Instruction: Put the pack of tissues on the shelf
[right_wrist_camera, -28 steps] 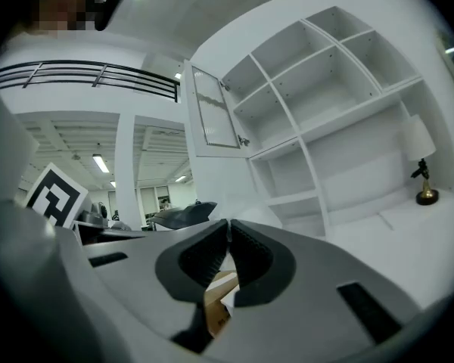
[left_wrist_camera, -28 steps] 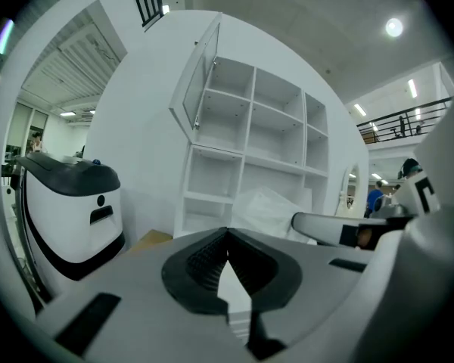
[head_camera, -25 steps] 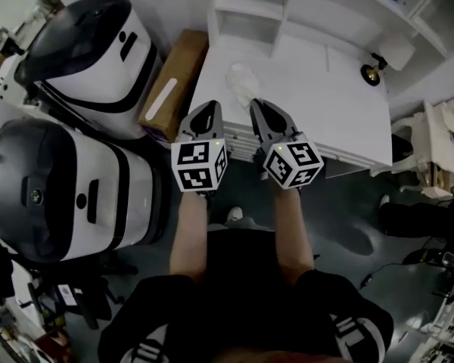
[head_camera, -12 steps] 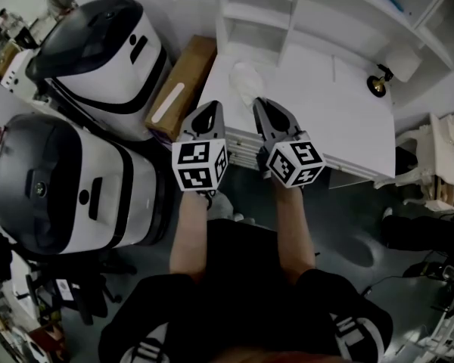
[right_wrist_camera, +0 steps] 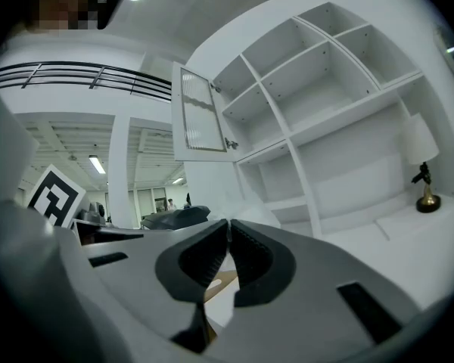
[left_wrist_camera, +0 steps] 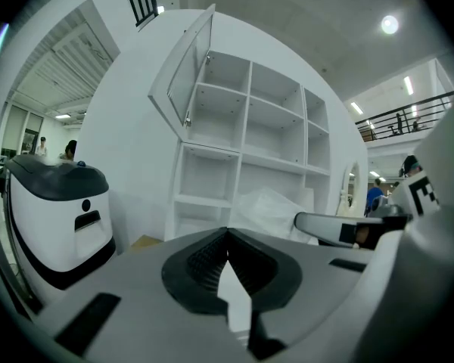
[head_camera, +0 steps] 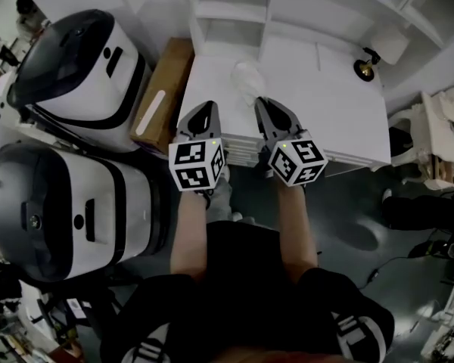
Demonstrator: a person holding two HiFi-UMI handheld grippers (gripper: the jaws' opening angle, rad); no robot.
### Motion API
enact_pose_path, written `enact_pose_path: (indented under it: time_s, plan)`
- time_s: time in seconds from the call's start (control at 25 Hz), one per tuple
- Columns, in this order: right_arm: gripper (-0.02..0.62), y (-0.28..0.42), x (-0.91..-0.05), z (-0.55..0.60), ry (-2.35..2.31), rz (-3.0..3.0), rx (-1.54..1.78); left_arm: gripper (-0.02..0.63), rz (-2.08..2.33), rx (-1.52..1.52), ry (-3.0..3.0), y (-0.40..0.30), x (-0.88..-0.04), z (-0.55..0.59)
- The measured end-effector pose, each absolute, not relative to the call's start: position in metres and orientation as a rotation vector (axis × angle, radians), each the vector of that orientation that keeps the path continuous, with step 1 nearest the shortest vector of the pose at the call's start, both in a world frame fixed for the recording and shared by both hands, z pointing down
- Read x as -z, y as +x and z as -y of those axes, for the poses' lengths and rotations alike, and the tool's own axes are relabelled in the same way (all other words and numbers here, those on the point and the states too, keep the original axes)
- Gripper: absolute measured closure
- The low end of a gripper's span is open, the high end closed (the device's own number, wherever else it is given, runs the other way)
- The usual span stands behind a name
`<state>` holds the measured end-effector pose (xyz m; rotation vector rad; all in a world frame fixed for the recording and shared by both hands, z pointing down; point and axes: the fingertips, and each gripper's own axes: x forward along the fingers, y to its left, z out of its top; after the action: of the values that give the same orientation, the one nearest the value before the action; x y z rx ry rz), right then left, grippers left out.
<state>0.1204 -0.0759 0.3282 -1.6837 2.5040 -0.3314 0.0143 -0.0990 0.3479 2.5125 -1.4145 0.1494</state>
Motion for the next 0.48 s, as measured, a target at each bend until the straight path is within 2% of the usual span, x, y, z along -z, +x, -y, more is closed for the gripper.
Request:
enact_pose_path:
  time_s: [0.48]
  plan:
    - [0.575, 0.177, -0.389, 0.147, -1.851, -2.458, 0.444, 0.595, 1.275, -0.246, 2.522, 0.080, -0.402, 0.184]
